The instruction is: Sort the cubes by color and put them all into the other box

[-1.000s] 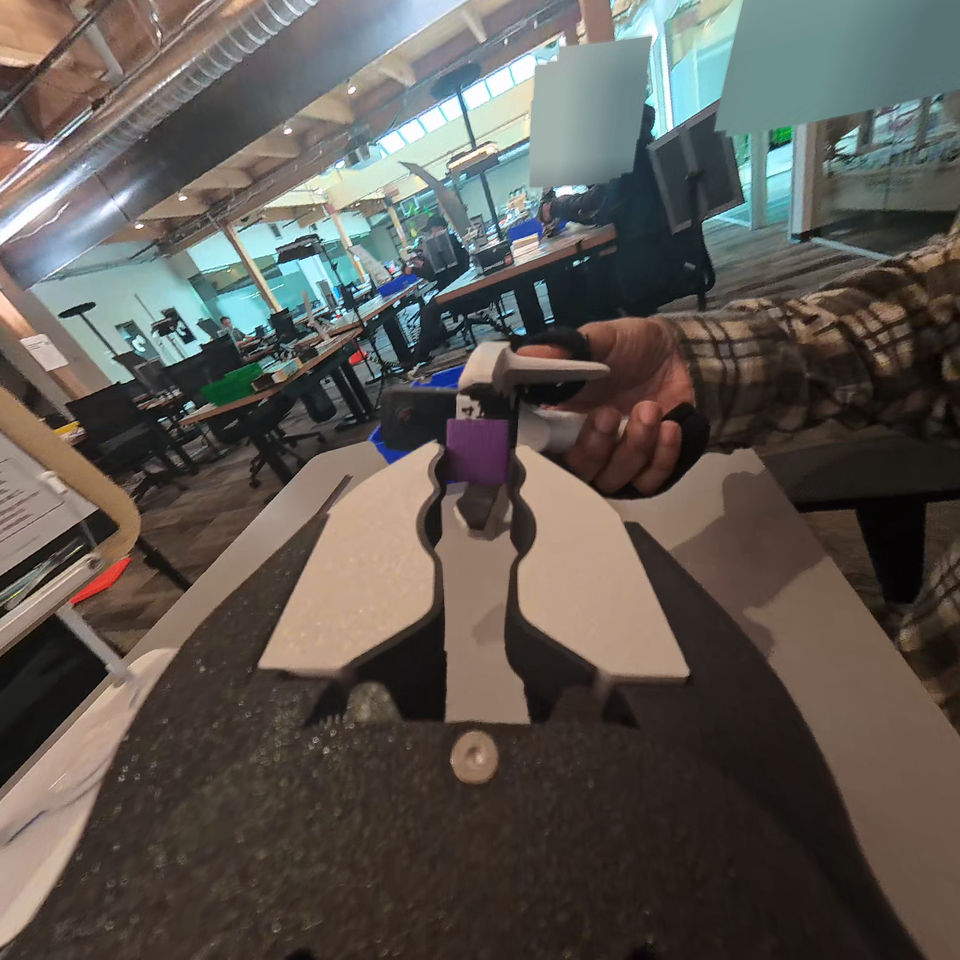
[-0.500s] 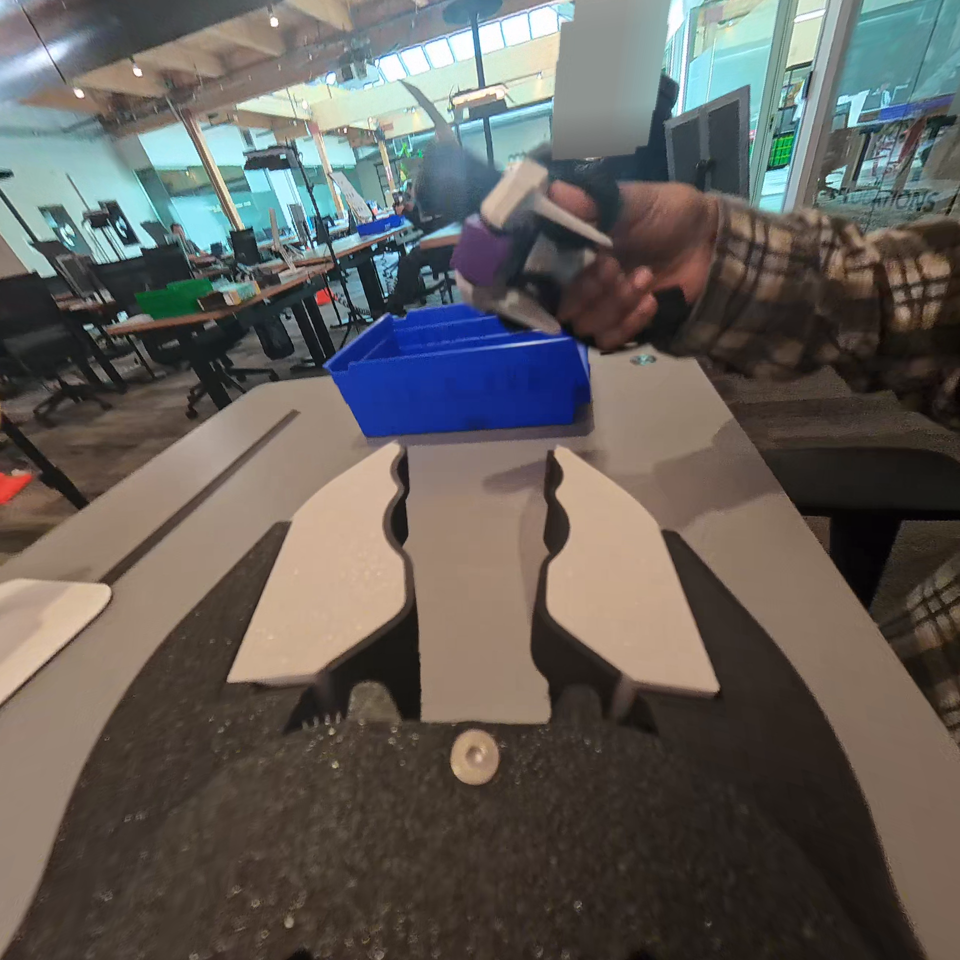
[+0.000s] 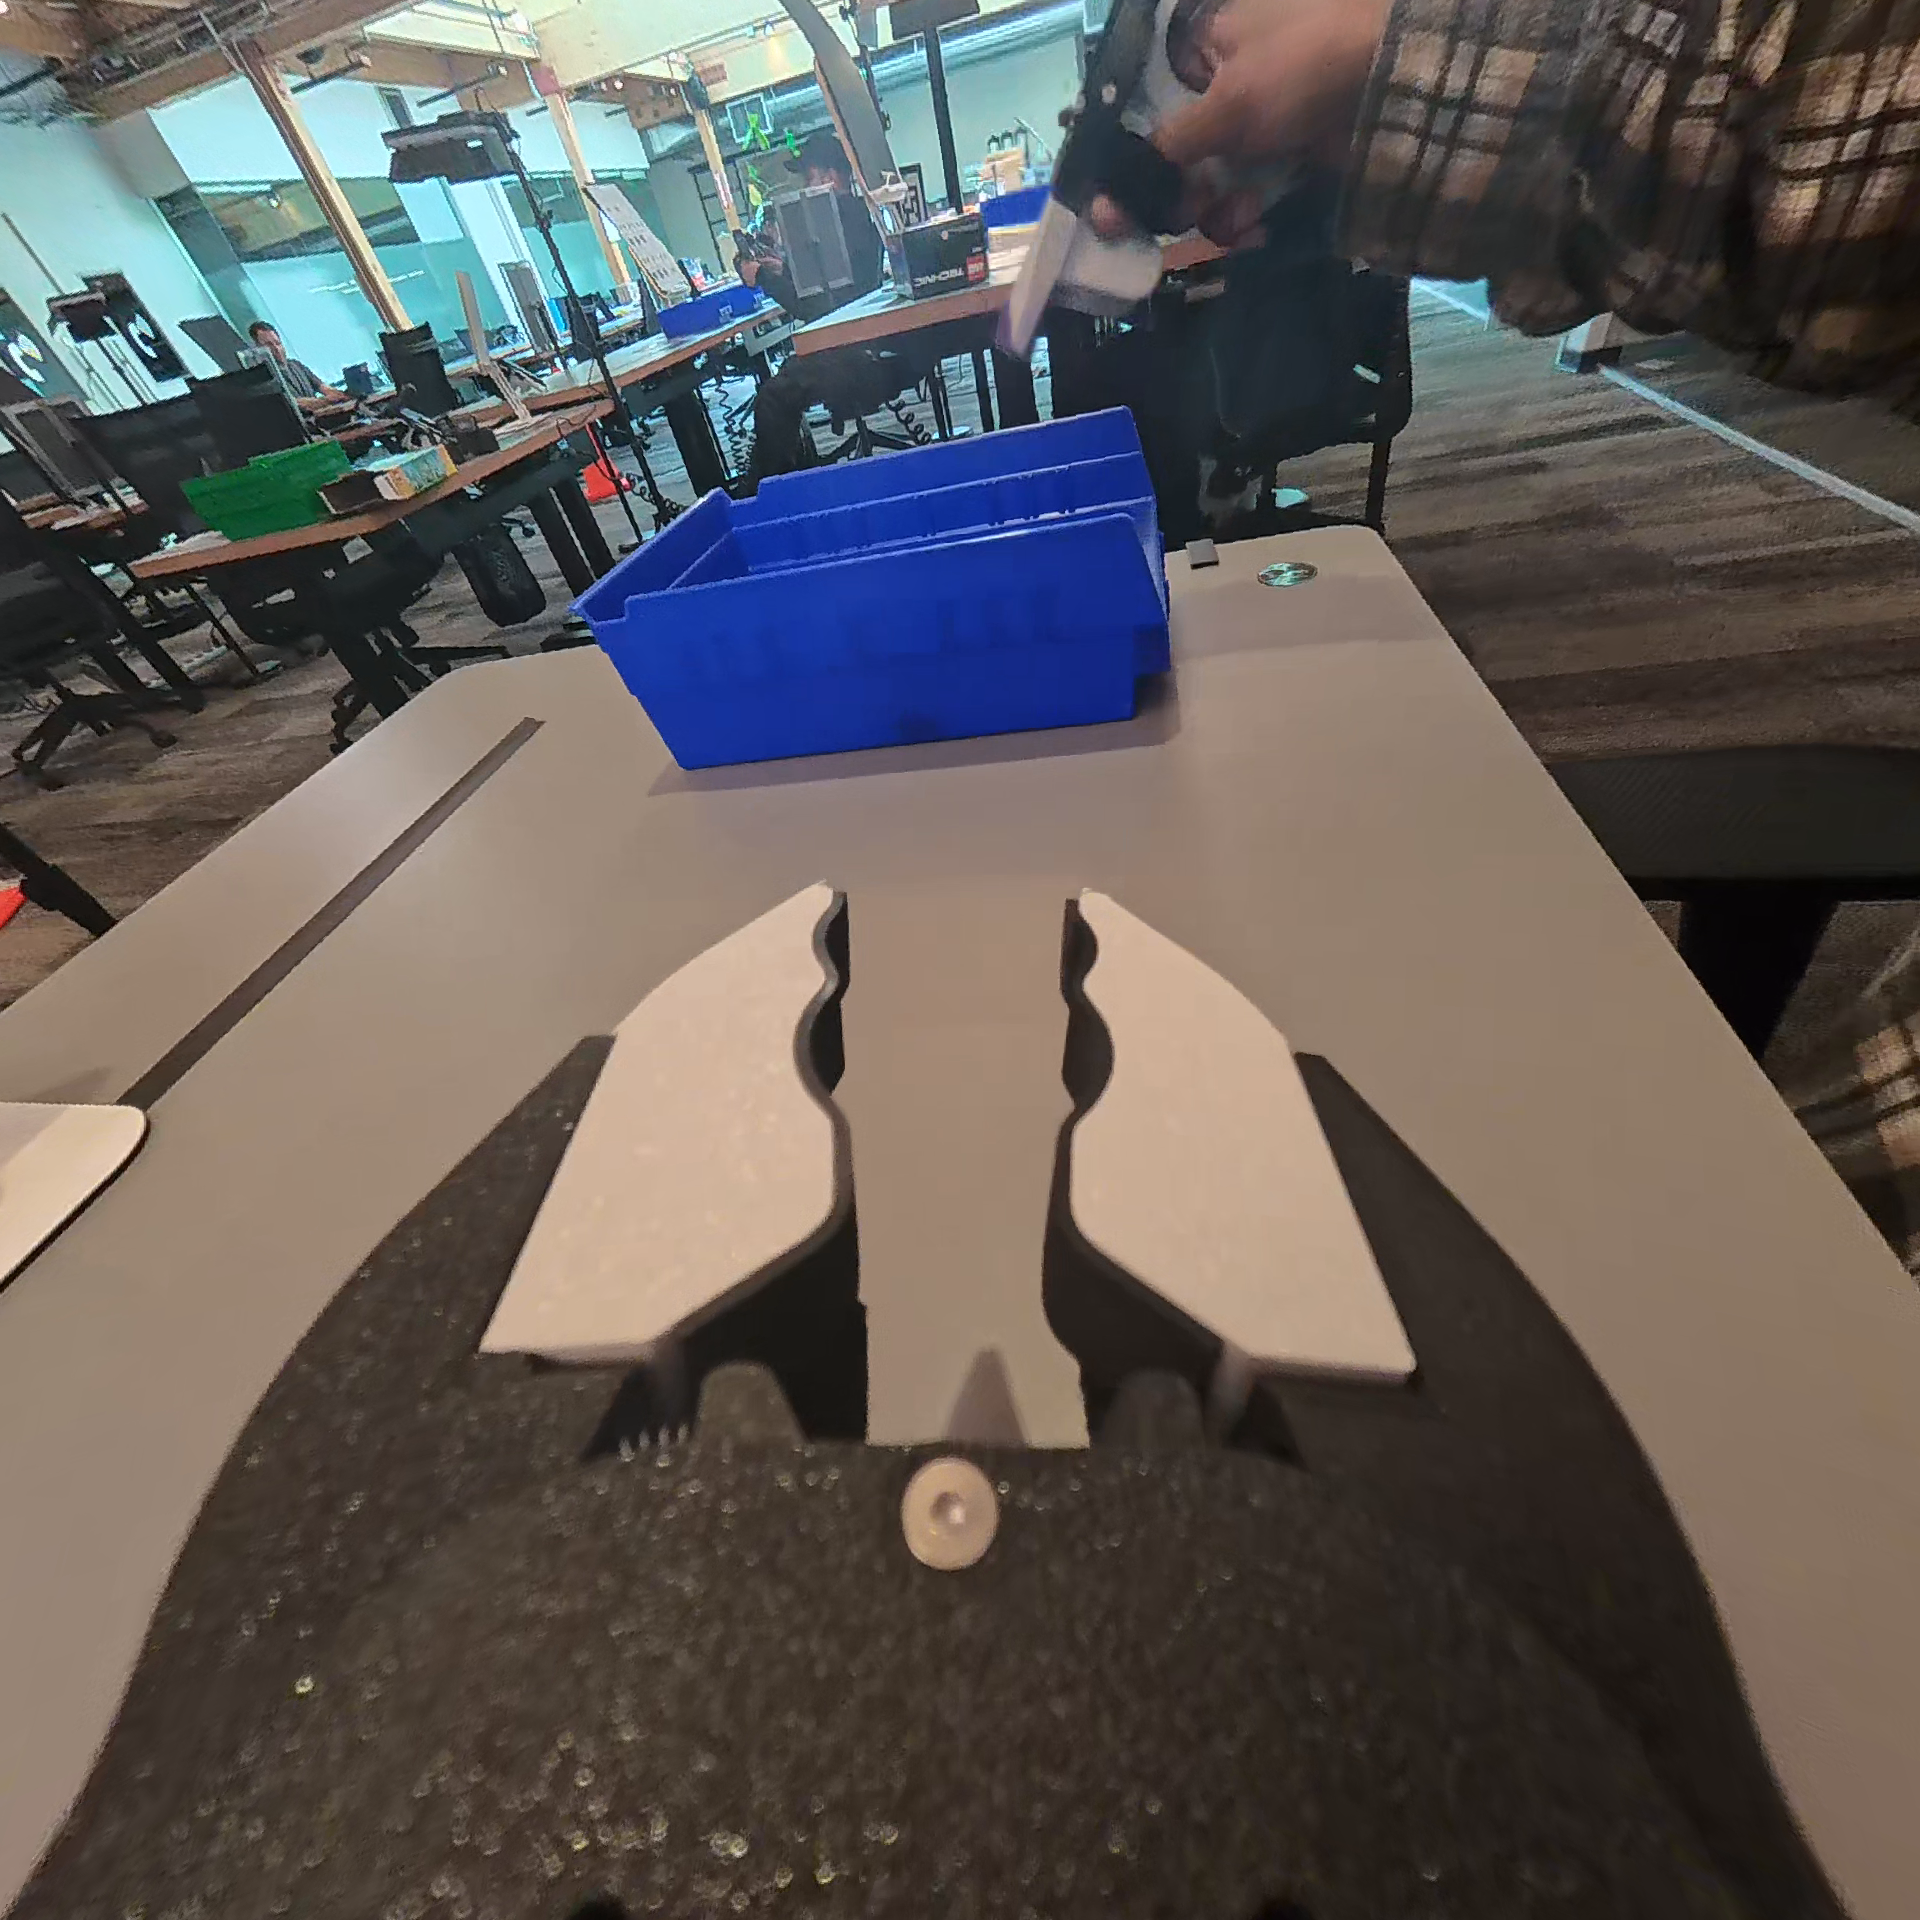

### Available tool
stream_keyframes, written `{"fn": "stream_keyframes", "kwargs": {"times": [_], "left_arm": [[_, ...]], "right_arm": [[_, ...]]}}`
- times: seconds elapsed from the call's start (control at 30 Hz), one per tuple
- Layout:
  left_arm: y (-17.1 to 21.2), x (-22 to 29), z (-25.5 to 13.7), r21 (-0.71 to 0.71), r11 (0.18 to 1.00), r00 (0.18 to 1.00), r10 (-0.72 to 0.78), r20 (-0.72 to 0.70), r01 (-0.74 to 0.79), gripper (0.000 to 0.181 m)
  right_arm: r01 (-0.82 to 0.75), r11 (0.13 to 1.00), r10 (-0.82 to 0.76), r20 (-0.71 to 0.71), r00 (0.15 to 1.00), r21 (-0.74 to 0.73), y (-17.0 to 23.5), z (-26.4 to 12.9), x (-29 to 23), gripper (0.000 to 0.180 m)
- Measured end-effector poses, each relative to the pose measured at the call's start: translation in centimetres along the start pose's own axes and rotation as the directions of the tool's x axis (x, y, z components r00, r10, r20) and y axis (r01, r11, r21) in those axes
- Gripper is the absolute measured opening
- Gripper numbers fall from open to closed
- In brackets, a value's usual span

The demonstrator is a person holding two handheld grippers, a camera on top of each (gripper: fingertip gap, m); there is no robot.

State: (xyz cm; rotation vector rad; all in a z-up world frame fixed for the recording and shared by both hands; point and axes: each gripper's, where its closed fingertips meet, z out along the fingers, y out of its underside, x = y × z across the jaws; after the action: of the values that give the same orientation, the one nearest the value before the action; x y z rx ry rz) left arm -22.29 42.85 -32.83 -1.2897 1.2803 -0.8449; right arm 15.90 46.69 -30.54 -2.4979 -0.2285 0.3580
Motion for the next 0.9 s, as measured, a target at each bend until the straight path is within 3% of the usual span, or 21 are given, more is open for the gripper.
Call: {"fn": "stream_keyframes", "kwargs": {"times": [0.23,0.53,0.77,0.9], "left_arm": [[0.6,-0.1,0.5,-0.016,1.000,1.000,-0.007,0.006,0.007,0.034],[1.5,1.0,1.1,-0.069,0.997,0.999,0.044,-0.025,-0.045,0.031],[0.7,0.2,0.3,-0.047,0.999,1.000,0.023,0.008,-0.023,0.033],[0.1,-0.2,-0.3,-0.044,0.999,0.999,0.027,0.036,-0.025,0.033]], "right_arm": [[0.014,0.956,-0.045,-0.101,0.994,-0.293,4.9,2.2,2.1,0.022],[0.001,0.794,-0.243,-0.316,0.917,-0.608,9.1,4.5,5.6,0.023],[-0.002,0.842,-0.263,-0.414,0.872,-0.540,6.1,2.8,5.1,0.043],[0.084,0.929,-0.247,-0.436,0.866,-0.360,2.0,0.3,1.5,0.043]]}}
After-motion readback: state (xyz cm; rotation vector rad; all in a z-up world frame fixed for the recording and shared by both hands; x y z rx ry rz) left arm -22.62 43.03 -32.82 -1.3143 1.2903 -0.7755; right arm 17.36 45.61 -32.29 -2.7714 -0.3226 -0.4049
